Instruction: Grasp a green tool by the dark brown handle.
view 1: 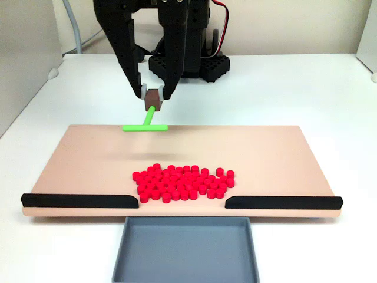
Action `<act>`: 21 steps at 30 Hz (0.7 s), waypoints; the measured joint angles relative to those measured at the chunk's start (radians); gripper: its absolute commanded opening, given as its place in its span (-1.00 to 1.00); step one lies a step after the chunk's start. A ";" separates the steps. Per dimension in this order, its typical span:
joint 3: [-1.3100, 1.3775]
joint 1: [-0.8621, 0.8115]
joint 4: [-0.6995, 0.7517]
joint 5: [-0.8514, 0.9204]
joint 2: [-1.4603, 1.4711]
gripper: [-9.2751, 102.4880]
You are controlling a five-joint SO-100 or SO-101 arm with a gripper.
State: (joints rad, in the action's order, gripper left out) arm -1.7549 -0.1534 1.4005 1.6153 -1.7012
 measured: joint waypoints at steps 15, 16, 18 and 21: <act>-0.097 0.086 0.008 -0.051 -0.104 -0.84; -0.098 0.091 0.008 -0.057 -0.106 -0.84; -0.098 0.101 0.008 -0.067 -0.106 -0.84; -0.098 0.117 0.008 -0.086 -0.106 -0.84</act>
State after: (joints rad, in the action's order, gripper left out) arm -1.8530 -0.0368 1.4082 1.5294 -1.8070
